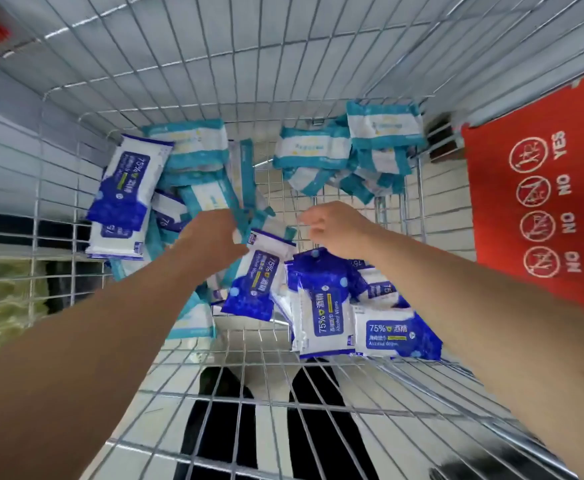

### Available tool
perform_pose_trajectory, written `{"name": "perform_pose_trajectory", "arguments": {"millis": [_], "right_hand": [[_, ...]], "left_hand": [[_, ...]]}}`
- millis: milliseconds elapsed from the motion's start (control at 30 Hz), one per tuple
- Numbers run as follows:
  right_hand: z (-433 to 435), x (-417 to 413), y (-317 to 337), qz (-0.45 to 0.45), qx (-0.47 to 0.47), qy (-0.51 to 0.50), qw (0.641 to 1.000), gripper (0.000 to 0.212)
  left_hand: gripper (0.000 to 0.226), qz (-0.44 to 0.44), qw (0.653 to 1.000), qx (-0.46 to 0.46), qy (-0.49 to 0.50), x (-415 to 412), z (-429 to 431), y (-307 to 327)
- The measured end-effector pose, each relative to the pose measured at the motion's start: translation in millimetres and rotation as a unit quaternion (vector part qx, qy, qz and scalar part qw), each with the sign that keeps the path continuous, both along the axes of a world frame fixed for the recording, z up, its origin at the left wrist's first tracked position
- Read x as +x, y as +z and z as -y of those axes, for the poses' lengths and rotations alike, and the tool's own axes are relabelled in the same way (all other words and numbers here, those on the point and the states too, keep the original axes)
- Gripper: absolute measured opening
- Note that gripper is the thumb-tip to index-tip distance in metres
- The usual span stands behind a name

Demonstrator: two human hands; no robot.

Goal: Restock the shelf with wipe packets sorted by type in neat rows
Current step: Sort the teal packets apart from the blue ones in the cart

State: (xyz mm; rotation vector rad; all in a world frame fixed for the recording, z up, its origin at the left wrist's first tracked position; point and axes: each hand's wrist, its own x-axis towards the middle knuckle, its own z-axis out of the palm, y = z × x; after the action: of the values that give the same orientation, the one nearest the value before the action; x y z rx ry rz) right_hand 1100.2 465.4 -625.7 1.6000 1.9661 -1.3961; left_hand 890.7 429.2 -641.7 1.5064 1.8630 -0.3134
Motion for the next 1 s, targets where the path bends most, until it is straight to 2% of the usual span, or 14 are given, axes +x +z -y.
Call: {"name": "perform_pose_trajectory", "arguments": {"millis": [100,233,433,533,700,867,933,1000], "right_hand": [[-0.8,-22.3,-26.0,-0.010,-0.006,-0.017,1.000,0.046],[-1.5,-36.2,-47.8,0.007,0.012,-0.037,0.999,0.037],[-1.7,-41.0,-40.8,0.001,0.008,-0.068,0.998,0.025],[-2.1,-39.3,-37.2,-0.012,-0.007,-0.087,0.996,0.019],[1.7,-37.1,-27.7,-0.038,-0.007,-0.097,0.994,0.020],[-12.1,-9.5,2.5,-0.056,0.069,-0.152,0.984,0.020],[-22.3,8.0,14.2,-0.047,0.102,-0.200,0.973,0.017],[-32.5,26.5,25.7,-0.041,0.139,-0.255,0.956,0.019]], "left_hand": [[0.035,0.042,0.999,-0.012,0.015,-3.1,12.4,-16.6],[0.037,0.026,0.999,0.026,-0.004,0.6,14.6,-24.9],[0.022,0.043,0.999,0.006,-0.003,3.1,13.3,-21.7],[0.025,0.060,0.998,-0.009,-0.027,5.0,9.7,-19.2],[0.013,0.100,0.993,0.001,-0.055,3.7,2.5,-8.1],[0.020,0.081,0.996,0.008,-0.025,-14.1,-14.2,27.2],[0.017,0.102,0.995,0.014,0.012,-13.9,-21.0,45.6],[0.024,0.141,0.988,0.015,0.063,-7.1,-26.1,61.7]]}}
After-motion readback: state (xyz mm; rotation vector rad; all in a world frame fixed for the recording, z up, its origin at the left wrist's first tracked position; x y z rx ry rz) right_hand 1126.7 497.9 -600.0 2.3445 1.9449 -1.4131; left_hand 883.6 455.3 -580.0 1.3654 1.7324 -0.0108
